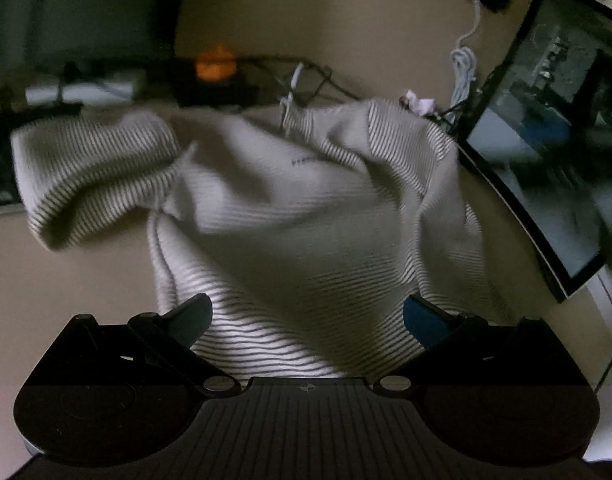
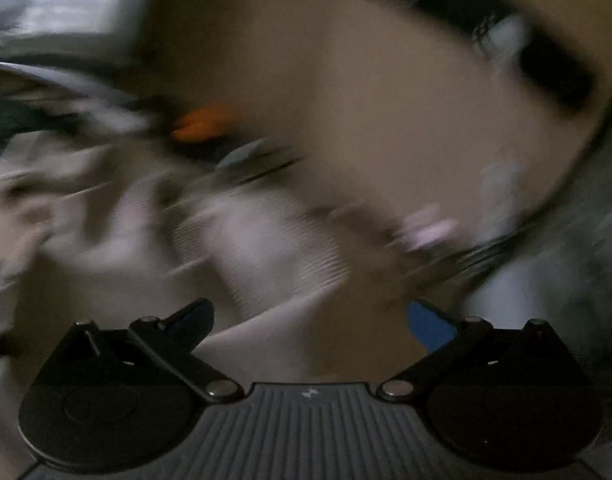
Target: Fold clothes
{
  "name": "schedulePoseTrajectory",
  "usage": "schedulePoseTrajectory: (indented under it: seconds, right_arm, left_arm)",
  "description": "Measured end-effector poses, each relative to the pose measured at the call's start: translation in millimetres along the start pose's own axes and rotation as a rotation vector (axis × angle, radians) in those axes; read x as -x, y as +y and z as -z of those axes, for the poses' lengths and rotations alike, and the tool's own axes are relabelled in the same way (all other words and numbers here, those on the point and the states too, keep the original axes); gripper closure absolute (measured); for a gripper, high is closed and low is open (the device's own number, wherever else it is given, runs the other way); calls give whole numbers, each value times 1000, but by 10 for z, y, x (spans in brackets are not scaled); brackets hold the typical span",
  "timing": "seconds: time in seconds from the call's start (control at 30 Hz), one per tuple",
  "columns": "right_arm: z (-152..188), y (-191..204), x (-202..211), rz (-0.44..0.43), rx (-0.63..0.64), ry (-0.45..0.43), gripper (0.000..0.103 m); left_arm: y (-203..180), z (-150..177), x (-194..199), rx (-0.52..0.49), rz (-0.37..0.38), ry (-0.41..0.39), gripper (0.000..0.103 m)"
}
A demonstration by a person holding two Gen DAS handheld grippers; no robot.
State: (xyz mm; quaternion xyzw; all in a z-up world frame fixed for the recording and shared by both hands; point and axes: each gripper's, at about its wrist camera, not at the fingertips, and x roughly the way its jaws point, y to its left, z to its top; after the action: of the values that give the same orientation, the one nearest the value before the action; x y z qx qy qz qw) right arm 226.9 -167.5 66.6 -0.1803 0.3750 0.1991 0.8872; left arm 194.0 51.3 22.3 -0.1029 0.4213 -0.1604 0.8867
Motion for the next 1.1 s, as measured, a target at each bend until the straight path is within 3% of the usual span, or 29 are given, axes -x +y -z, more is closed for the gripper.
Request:
schedulePoseTrajectory:
  seconds: [0.03, 0.1, 0.2, 0.33, 0.37, 0.53, 0.57, 0.63, 0.73, 0.83, 0.9, 0.97, 1.1]
  right_arm:
    - [82, 84, 4, -87, 20, 21, 0]
    - [274, 302, 52, -162, 107, 50, 0]
    - [570, 547, 27, -80, 275, 87, 0]
    - [771, 752, -148, 121, 433, 85, 0]
    - [726, 691, -182, 198, 438, 65, 0]
    - [169, 6, -154, 879, 351, -166, 0]
    - [56, -124, -47, 929, 294, -201, 0]
    - [-132, -331, 224, 844, 145, -227, 0]
    - [-115, -443, 474, 574, -9, -187, 0]
    - [259, -342, 640, 267, -9, -128, 0]
    - [586, -119, 687, 119, 77, -57, 0]
    - [894, 100, 681, 79, 169, 12, 0]
    - [1292, 339, 587, 76, 214, 103, 0]
  left_arm:
    - [22, -1, -64, 23, -1, 17, 0]
    - [104, 26, -144, 67, -17, 38, 0]
    - [178, 43, -154, 101, -20, 40, 0]
    - [219, 70, -72, 97, -56, 55, 0]
    - [233, 81, -42, 92, -68, 61, 0]
    - [329, 131, 116, 103, -99, 57, 0]
    - [330, 139, 144, 104, -103, 49, 0]
    - [304, 136, 205, 106, -126, 32, 0]
    - [231, 175, 456, 51, -144, -20, 0]
    - [180, 321, 766, -58, -181, -46, 0]
    - [161, 447, 972, -136, -216, -52, 0]
    - [162, 578, 1123, -190, -249, -47, 0]
    - [200, 823, 1238, -225, -282, -4, 0]
